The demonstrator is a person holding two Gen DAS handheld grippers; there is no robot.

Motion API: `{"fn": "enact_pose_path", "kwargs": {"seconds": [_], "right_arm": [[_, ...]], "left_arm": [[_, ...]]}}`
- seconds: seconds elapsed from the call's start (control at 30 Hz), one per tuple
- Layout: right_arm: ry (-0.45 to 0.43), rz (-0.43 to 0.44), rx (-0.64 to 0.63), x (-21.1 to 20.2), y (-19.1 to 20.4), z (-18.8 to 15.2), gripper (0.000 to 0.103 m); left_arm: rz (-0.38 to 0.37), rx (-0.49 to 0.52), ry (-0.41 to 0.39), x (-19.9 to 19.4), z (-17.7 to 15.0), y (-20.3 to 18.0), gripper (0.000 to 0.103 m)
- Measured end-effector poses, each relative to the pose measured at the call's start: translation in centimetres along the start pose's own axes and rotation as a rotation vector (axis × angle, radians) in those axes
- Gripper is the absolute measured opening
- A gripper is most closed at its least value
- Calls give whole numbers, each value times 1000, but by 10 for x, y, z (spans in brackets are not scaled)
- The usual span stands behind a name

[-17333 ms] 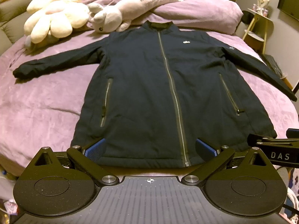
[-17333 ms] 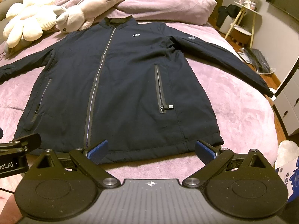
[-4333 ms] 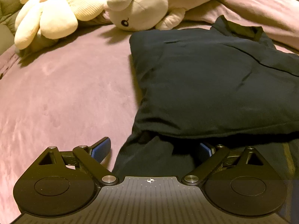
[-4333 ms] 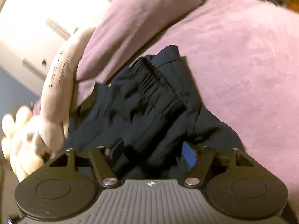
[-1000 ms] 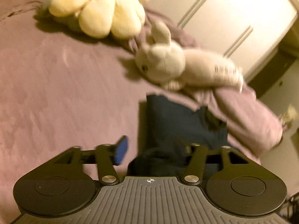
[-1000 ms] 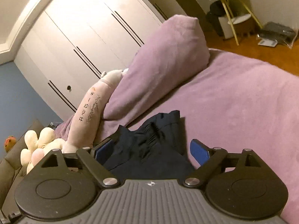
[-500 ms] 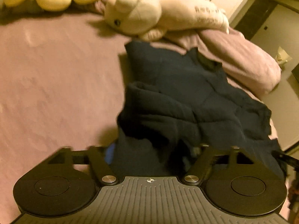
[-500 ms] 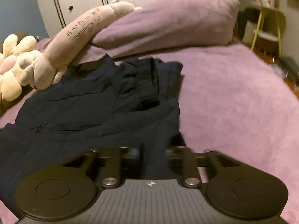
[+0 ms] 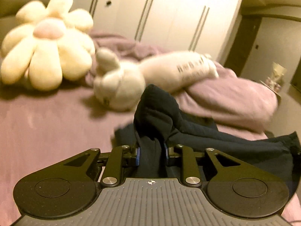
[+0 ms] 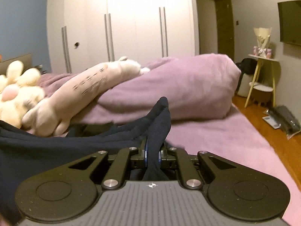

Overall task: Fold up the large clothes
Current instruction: 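Pinch the folded edge with both grippers and smooth it down, then open both grippers and lift them away from the jacket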

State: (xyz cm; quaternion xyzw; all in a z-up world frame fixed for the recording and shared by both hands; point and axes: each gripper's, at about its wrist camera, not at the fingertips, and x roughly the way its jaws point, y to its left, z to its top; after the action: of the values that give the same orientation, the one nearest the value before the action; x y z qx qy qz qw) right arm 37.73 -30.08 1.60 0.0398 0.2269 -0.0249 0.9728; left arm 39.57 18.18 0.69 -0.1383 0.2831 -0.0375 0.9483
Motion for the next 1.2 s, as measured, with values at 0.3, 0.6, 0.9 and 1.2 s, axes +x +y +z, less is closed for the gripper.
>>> {"fn": "enact_pose_path", "kwargs": {"seconds": [0.3,0.6,0.9,1.2], "right_arm": [[-33,-178,41,149,38,54,9],[68,-271,192,242,16,-45,15],[43,-167,359,242,-7,-55,37],[-49,203,542,112,10,-59,72]], "left_arm": [[221,57,-86,144,58,-29,27],[357,6,-44,244,-34,-15,52],[318,-154,-8,240,-35,12,74],[115,-131,-109,103,-67,-17,83]]}}
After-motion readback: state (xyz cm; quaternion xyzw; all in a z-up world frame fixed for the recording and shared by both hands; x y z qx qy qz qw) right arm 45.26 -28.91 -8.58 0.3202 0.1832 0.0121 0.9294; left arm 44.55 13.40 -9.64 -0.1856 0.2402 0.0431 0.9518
